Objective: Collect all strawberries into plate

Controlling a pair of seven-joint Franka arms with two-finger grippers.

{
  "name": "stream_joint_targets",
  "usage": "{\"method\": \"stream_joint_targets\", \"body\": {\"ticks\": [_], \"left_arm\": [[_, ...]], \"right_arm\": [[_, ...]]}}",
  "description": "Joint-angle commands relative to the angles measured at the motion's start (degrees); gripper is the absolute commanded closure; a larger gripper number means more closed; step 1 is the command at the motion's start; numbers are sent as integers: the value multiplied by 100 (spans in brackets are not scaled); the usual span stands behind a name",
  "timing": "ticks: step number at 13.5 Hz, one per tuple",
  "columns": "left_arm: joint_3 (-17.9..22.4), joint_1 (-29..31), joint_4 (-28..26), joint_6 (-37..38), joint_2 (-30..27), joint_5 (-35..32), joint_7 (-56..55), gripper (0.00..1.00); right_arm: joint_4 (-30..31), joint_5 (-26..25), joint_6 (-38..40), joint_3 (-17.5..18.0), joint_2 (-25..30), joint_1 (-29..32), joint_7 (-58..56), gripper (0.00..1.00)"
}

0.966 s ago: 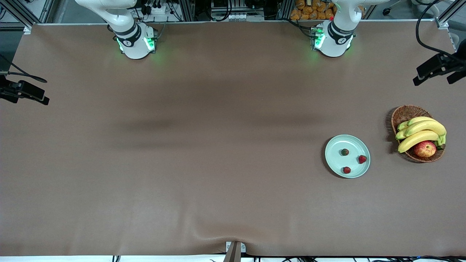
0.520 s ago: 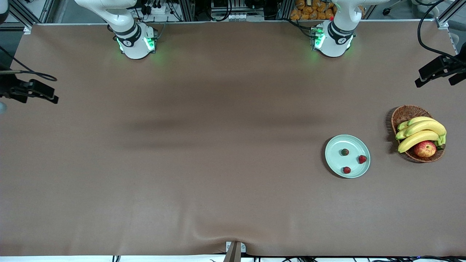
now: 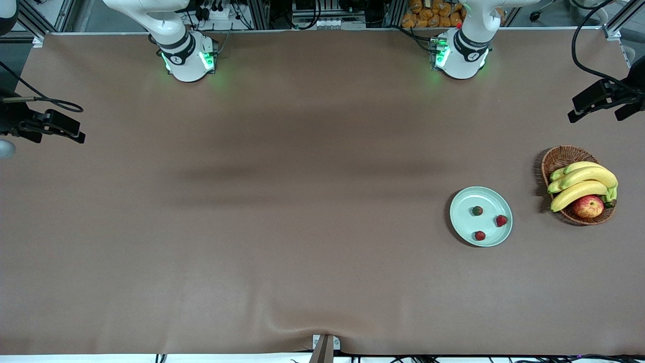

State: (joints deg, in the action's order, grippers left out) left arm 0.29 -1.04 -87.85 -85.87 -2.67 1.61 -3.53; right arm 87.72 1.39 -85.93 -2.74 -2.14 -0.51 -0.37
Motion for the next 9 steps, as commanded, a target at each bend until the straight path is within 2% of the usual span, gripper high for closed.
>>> {"method": "stream_joint_targets", "body": {"ticks": [1,9], "left_arm": [[32,-229,49,52,21,-257,-112,0],[23,-326,40,228,3,-328,-367,0]], "right_arm": [[26,19,41,10,56,24,54,0],[17,20,41,10,56,24,54,0]]}}
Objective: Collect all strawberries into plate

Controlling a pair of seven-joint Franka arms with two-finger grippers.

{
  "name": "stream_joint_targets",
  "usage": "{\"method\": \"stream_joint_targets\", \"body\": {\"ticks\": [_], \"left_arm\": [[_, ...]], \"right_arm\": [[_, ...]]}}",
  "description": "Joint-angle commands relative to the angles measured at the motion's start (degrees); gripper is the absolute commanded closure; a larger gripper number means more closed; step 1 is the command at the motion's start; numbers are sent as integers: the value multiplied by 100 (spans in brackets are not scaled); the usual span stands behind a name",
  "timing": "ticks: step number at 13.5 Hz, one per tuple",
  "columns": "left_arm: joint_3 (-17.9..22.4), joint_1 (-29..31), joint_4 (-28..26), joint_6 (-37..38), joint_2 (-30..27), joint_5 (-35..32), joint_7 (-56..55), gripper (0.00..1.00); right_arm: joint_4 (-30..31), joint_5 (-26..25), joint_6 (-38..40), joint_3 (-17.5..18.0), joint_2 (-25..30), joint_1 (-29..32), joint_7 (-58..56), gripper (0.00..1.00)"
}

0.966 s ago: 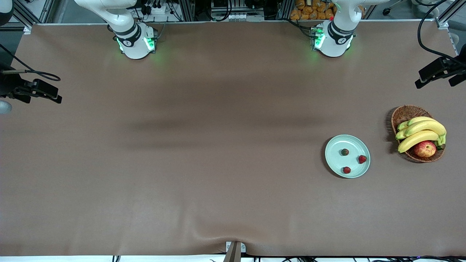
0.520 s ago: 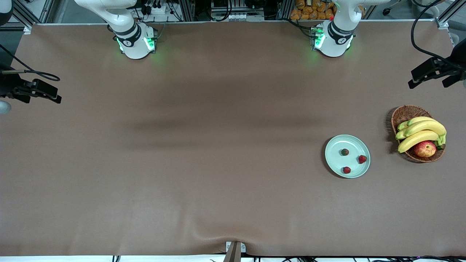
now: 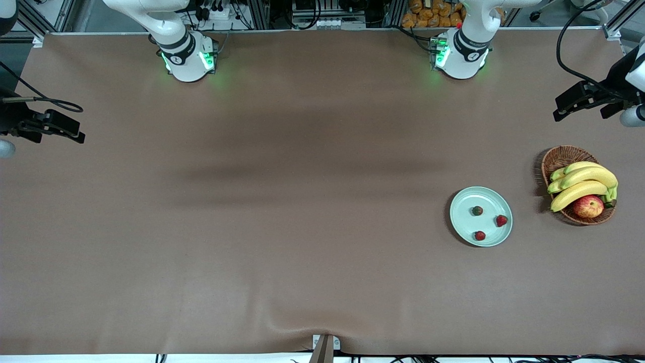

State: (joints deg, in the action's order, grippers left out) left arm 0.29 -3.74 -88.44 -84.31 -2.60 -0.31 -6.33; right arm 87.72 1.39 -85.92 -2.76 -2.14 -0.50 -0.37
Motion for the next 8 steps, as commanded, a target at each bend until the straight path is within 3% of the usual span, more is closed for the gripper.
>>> {"method": "stream_joint_targets", "body": {"ticks": [1,8], "left_arm": [[24,-65,99,72,5,-136,-88,0],[24,-57,178,72,31,-128,-96,0]], "right_arm": [[17,20,41,12,56,33,54,0],[0,11,32,-14,65,59,54,0]]}}
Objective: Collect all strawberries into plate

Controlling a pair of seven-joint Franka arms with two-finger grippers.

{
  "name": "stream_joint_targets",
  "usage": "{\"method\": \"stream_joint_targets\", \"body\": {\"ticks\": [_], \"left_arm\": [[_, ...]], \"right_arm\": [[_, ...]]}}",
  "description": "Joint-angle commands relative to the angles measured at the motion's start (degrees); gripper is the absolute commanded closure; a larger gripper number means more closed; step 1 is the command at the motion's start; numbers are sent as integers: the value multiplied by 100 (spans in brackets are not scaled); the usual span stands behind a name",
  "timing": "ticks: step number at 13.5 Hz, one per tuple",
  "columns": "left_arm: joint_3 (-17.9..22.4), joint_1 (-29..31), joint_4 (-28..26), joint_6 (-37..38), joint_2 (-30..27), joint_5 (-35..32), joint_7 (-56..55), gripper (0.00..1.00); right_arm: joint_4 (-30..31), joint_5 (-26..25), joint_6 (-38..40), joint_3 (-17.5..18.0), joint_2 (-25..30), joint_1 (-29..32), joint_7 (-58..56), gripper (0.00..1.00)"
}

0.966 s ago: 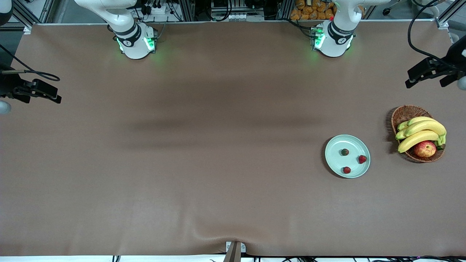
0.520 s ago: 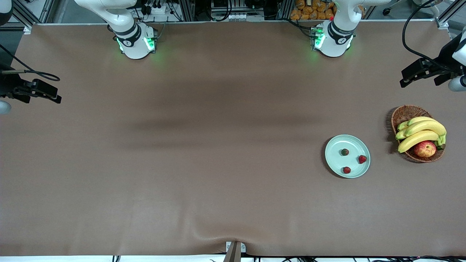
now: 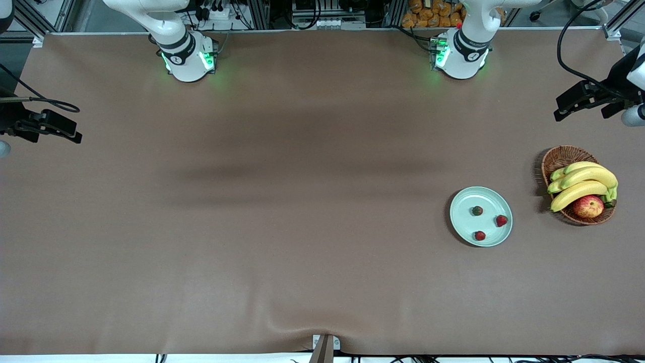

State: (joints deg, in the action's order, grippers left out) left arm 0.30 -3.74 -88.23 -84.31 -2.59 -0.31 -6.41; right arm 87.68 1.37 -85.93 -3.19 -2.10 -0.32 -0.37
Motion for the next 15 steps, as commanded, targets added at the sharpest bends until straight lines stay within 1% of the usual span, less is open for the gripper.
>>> {"method": "stream_joint_targets", "body": {"ticks": [1,3,5,12,15], "left_arm": [[32,-57,165,73,31,-127,-97,0],[49,-48,174,73,31,-127,-88,0],[172,-30,279,64,101,-92,-80,0],[172,-39,289,64,101,-100,-106,0],[164,-13,288,64,110,-65,-421,0]], "right_arm": [[3,12,32,29,60,32,54,0],[3,12,32,29,60,32,54,0],[3,12,32,29,60,32,54,0],[21,12,32,29,52,6,54,0],[21,12,23,29,43,-3,54,0]]}}
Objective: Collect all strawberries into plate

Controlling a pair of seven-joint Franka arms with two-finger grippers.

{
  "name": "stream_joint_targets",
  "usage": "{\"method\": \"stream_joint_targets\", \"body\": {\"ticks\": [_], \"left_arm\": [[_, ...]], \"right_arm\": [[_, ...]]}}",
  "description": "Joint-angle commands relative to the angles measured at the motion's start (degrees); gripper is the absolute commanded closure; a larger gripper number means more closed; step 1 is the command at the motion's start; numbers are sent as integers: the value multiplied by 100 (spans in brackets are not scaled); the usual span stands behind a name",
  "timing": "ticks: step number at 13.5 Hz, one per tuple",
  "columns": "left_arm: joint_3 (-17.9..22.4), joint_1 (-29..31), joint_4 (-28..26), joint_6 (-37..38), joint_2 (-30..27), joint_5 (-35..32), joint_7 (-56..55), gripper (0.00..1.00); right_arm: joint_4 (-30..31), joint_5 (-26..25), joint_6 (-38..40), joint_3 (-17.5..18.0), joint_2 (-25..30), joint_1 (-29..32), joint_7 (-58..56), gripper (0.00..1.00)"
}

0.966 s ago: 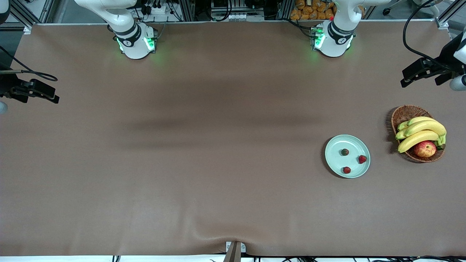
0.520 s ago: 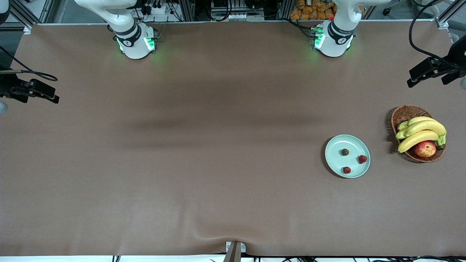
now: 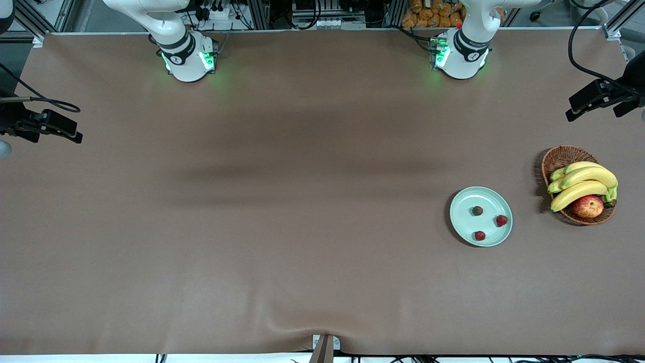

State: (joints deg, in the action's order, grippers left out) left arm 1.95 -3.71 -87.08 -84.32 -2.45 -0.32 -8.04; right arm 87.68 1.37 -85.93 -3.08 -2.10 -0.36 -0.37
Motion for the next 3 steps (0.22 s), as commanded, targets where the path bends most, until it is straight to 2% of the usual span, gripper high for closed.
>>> {"method": "stream_joint_targets", "body": {"ticks": [1,3], "left_arm": [[-2,-7,183,64,96,-74,-260,0],[-2,-16,174,64,96,-100,-251,0]], "right_arm": [[21,12,32,18,43,1,54,0],[21,12,32,18,52,1,54,0]]}}
